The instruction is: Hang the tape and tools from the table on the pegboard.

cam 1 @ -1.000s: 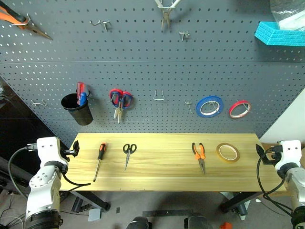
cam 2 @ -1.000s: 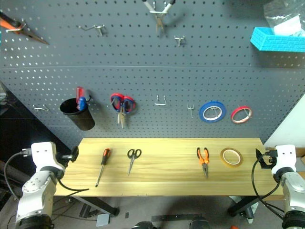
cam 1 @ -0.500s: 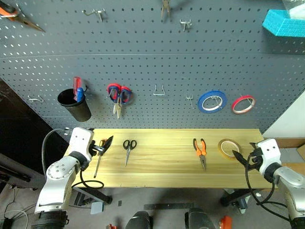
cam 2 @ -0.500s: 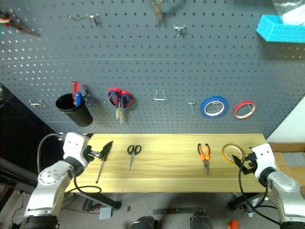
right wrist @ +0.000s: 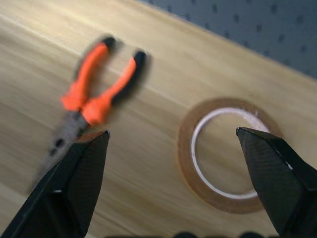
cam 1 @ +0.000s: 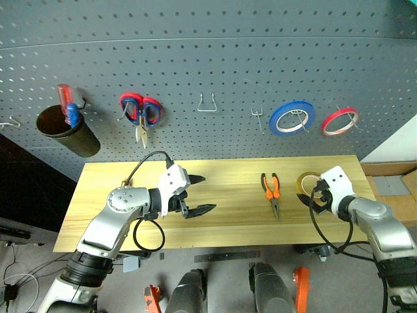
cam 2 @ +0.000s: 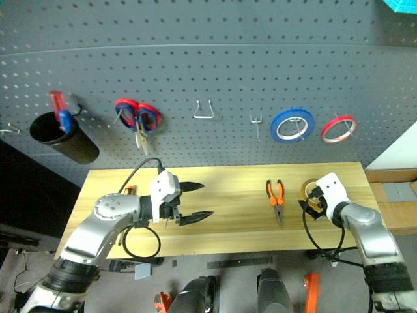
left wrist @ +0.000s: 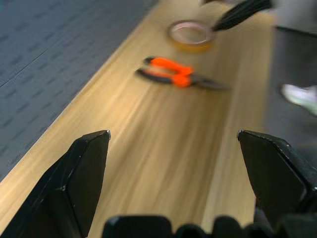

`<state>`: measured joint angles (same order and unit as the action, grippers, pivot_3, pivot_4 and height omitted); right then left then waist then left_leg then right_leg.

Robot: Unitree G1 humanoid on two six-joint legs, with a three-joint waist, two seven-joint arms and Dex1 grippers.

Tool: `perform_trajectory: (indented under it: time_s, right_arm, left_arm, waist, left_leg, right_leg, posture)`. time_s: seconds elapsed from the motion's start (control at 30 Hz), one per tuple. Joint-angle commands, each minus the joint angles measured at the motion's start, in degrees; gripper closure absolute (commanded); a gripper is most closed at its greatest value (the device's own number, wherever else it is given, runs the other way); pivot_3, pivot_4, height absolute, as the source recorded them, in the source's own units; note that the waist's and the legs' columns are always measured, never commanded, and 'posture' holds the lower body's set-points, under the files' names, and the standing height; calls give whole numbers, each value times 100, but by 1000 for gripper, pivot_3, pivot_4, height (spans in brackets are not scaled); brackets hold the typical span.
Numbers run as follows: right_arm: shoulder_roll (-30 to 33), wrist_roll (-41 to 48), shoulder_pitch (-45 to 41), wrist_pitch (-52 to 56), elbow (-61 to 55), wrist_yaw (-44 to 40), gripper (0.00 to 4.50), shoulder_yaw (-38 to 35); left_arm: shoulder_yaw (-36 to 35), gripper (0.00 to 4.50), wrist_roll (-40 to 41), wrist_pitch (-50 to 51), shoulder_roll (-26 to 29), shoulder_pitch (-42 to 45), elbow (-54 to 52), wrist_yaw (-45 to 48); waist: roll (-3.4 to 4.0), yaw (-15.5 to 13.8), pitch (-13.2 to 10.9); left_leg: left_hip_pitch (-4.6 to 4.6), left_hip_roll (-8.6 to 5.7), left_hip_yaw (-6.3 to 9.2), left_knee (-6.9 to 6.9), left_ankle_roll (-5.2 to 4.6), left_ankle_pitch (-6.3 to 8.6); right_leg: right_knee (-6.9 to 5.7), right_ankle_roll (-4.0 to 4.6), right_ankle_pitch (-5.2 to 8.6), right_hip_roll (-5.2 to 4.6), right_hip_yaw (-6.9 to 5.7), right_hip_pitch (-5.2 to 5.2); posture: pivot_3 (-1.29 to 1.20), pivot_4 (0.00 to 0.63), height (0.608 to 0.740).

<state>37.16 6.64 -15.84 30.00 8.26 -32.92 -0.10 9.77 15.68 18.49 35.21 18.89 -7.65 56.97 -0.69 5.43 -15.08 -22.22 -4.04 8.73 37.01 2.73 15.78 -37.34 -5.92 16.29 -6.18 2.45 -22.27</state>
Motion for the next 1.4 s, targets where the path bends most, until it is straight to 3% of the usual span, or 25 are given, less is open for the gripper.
perform_trajectory:
  time_s: [0.03,0.4,0.53,0.73,0.87,0.97,1.2,1.33,1.4]
  right_arm:
    - [83,-378,-575,-136,946,-228,250,366]
    - [-180,-1094,-2221,-949,3778,-725,250,1023]
    - [-198,-1263,-2529,-1008,4404,-1051,1068,1185]
    - [-306,-1393,-2628,-903,4818,-1525,3133,1320]
    - [-375,-1495,-2583,-1050,4916,-1407,4375,1348]
    - [-373,-1614,-2497,-1396,4721,-1020,4381,1328]
    - [200,-1777,-1064,-1425,1650,-672,4381,1095]
    - [553,-1809,592,-401,-1713,-493,4381,284]
    - [476,-1875,1125,23,-2828,-372,4381,79]
  left_arm:
    - [168,84,-92,-206,-57,253,148,215]
    - [221,84,-406,-651,-12,406,283,322]
    - [245,27,-545,-871,62,326,275,369]
    - [160,27,-513,-869,60,276,235,370]
    - [35,27,-473,-915,69,218,226,312]
    - [-252,27,-281,-792,104,143,134,220]
    - [-695,27,-180,-784,378,-221,-102,105]
    - [-939,27,-61,-672,344,-354,-458,-180]
    - [-987,27,-31,-657,317,-406,-582,-256]
  waist:
    - [-9,32,-64]
    - [-37,115,-183]
    - [-39,110,-184]
    - [-46,105,-180]
    - [-61,107,-171]
    - [-73,108,-164]
    - [-62,59,-170]
    - [-38,-20,-184]
    - [-38,-25,-184]
  left_leg:
    - [-2,1,-4,1,-1,0]
    - [-76,54,-60,38,22,-13]
    - [-76,56,-68,67,2,-1]
    - [-76,57,-67,85,-2,2]
    - [-74,58,-67,86,-1,1]
    - [-72,60,-67,86,1,0]
    - [-75,62,-70,89,2,0]
    - [-92,61,-72,89,2,0]
    - [-103,63,-73,88,0,1]
  right_leg:
    - [0,0,0,0,1,-2]
    - [-65,0,-1,-1,8,-100]
    - [-75,0,-2,-1,8,-96]
    - [-80,-1,-7,0,7,-91]
    - [-81,0,-8,1,7,-90]
    - [-81,2,-10,1,6,-91]
    - [-83,3,-19,1,6,-98]
    - [-82,3,-19,-2,8,-114]
    - [-82,3,-19,1,9,-127]
  posture:
    - [-159,341,740]
    - [-122,332,740]
    - [-119,327,740]
    - [-119,317,740]
    - [-122,310,740]
    - [-123,309,740]
    - [-122,303,740]
    - [-132,307,740]
    - [-138,309,740]
